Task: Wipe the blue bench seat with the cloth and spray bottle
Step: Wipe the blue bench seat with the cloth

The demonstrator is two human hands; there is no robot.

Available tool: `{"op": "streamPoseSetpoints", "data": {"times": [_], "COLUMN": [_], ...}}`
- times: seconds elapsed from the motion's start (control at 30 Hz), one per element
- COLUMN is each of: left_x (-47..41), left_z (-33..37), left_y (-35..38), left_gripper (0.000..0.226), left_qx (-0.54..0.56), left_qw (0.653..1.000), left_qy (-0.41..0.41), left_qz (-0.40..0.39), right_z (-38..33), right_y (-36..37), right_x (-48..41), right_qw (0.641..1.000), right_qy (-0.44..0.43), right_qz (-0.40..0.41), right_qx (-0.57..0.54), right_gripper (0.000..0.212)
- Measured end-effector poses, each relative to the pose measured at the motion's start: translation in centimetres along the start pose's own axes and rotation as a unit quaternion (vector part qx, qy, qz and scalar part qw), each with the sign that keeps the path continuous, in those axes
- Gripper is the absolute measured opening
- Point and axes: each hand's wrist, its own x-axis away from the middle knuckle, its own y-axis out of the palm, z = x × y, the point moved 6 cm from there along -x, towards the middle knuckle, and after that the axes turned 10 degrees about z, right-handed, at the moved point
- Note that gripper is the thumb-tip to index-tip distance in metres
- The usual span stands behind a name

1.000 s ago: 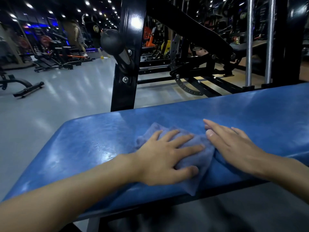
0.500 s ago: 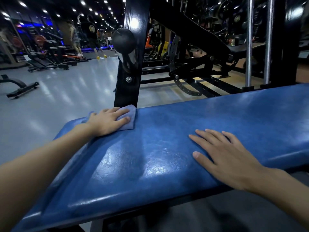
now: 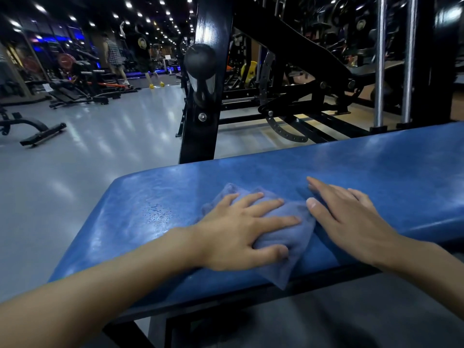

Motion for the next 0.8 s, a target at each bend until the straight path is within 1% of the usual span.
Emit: {"op": "streamPoseSetpoints", "data": {"times": [0.1,0.17,0.27,0.33,0.4,0.47,0.53,0.57,0.63,0.7,0.8], "left_x": [-0.2,-0.1,1.3,3.0,4.4,4.7,4.2,4.0,3.6,3.2,3.0], "left_z": [-3.3,-6.7,-14.4,-19.8,-23.4,-24.3,-23.3,-22.4,-19.8,-15.9,-8.1], "left_y": [-0.3,-0.2,0.2,0.1,-0.2,-0.2,0.2,0.3,0.4,0.3,-0.1], "left_gripper": [0.07,0.07,0.073,0.077,0.077,0.068,0.062,0.065,0.077,0.083,0.076], "left_qx": [0.01,0.011,0.004,-0.026,-0.042,-0.055,-0.066,-0.068,-0.068,-0.064,-0.033], "left_qw": [1.0,0.999,0.987,0.968,0.946,0.937,0.938,0.94,0.949,0.967,0.991], "left_qy": [-0.021,-0.049,-0.159,-0.249,-0.32,-0.344,-0.34,-0.334,-0.306,-0.245,-0.127], "left_qz": [-0.004,0.011,0.003,-0.018,-0.023,-0.022,-0.026,-0.029,-0.03,-0.029,-0.008], "right_z": [-2.5,-4.0,-4.7,-4.7,-4.7,-4.8,-4.8,-4.8,-4.8,-4.9,-4.8], "right_y": [0.0,0.7,2.1,2.3,2.4,2.4,2.5,2.5,2.5,2.5,2.4], "right_x": [0.8,1.4,2.0,2.1,2.0,1.9,1.9,1.9,1.8,1.9,1.8], "right_qw": [0.999,0.997,0.989,0.988,0.988,0.987,0.987,0.986,0.986,0.987,0.989], "right_qy": [-0.036,-0.057,-0.086,-0.086,-0.081,-0.078,-0.075,-0.075,-0.075,-0.074,-0.067], "right_qz": [-0.004,-0.038,-0.07,-0.064,-0.065,-0.066,-0.067,-0.066,-0.061,-0.061,-0.049], "right_qx": [0.03,0.041,0.095,0.114,0.118,0.124,0.129,0.13,0.133,0.13,0.118], "right_gripper": [0.083,0.085,0.094,0.086,0.079,0.078,0.077,0.077,0.077,0.077,0.08]}}
